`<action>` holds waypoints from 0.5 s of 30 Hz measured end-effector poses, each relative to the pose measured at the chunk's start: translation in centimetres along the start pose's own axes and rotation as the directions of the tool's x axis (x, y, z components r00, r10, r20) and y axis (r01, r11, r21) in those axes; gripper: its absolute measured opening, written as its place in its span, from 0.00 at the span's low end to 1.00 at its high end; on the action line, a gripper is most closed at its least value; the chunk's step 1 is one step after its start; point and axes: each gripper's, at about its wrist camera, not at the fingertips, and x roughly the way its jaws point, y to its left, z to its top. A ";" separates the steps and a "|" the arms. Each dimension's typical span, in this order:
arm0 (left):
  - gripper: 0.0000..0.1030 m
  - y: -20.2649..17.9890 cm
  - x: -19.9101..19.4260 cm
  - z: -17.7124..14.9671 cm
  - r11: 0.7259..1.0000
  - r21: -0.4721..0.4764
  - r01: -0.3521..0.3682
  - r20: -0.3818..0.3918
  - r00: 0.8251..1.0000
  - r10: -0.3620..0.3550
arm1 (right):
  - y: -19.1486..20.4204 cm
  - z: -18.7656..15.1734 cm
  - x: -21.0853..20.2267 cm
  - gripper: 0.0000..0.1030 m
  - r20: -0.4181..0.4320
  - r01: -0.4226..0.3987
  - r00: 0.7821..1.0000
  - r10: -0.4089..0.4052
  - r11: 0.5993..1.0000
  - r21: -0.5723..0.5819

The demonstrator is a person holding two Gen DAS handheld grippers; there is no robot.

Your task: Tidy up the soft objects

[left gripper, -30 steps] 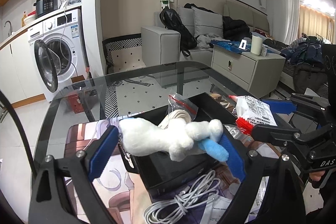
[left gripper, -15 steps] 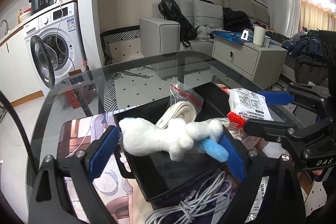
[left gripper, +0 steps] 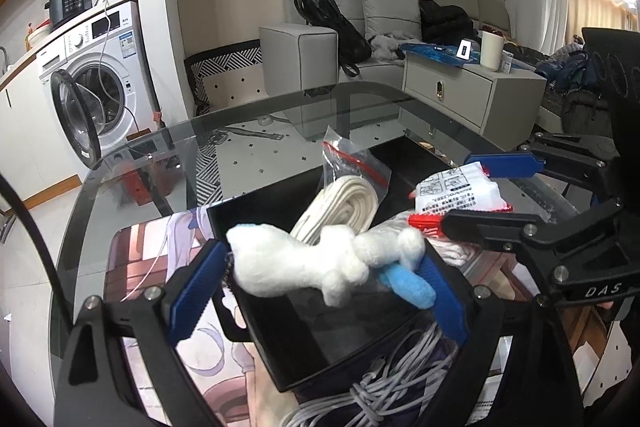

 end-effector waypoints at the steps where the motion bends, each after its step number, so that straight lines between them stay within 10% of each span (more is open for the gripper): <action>1: 0.90 0.1 0.0 -0.1 1.000 0.007 -0.002 0.001 1.000 0.002 | -0.1 0.0 0.2 0.58 -0.004 -0.001 1.000 0.001 1.000 -0.002; 15: 0.88 1.6 0.4 -1.0 1.000 0.002 -0.015 -0.026 1.000 0.015 | 0.9 0.1 0.4 0.58 -0.046 0.018 0.999 -0.021 0.998 -0.057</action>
